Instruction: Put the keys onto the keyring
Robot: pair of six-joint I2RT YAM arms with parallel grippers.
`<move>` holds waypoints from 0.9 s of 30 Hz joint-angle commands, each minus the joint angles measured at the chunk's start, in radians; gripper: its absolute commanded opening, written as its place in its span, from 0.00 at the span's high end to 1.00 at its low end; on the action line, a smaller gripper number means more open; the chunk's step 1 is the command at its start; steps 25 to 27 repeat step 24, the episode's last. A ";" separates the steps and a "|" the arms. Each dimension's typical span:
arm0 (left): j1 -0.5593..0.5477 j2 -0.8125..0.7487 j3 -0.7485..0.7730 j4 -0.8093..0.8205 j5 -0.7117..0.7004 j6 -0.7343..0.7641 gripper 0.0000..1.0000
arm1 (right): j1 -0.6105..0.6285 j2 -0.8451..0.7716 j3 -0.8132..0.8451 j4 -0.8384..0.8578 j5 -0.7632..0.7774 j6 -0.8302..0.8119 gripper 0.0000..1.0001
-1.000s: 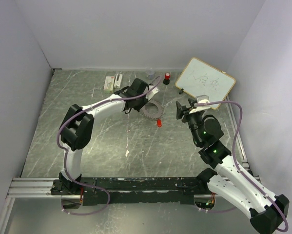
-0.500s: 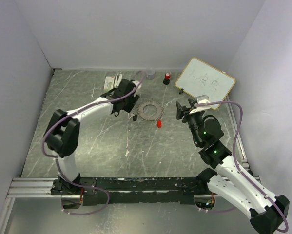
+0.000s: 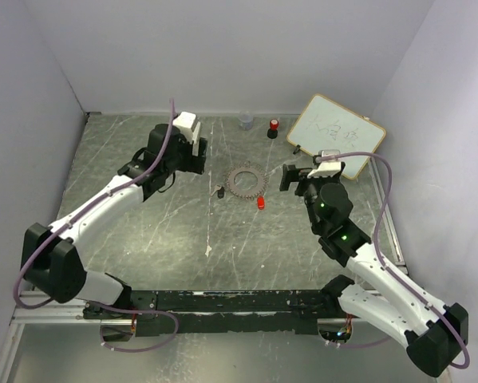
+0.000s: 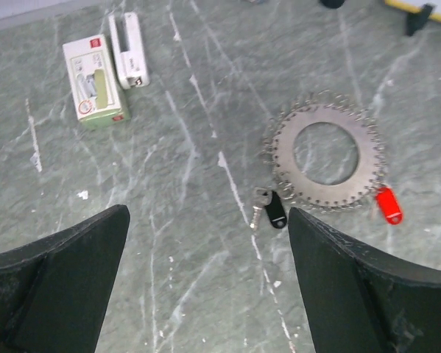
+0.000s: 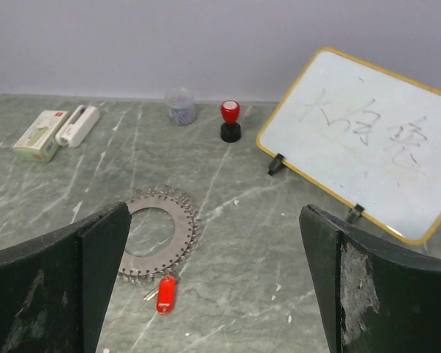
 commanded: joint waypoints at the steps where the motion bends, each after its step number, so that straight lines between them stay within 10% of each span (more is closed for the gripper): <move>1: -0.002 -0.089 -0.039 0.079 0.107 -0.046 0.01 | -0.003 0.019 0.054 -0.063 0.164 0.103 0.00; 12: -0.001 -0.232 -0.141 0.188 0.082 -0.082 0.01 | -0.002 0.085 0.064 -0.004 0.317 0.300 0.00; 18: -0.001 -0.241 -0.143 0.188 0.089 -0.086 0.01 | -0.002 0.174 0.217 -0.269 0.565 0.562 0.00; 27: -0.002 -0.252 -0.147 0.183 0.081 -0.083 0.01 | -0.002 0.069 0.130 -0.136 0.493 0.426 0.00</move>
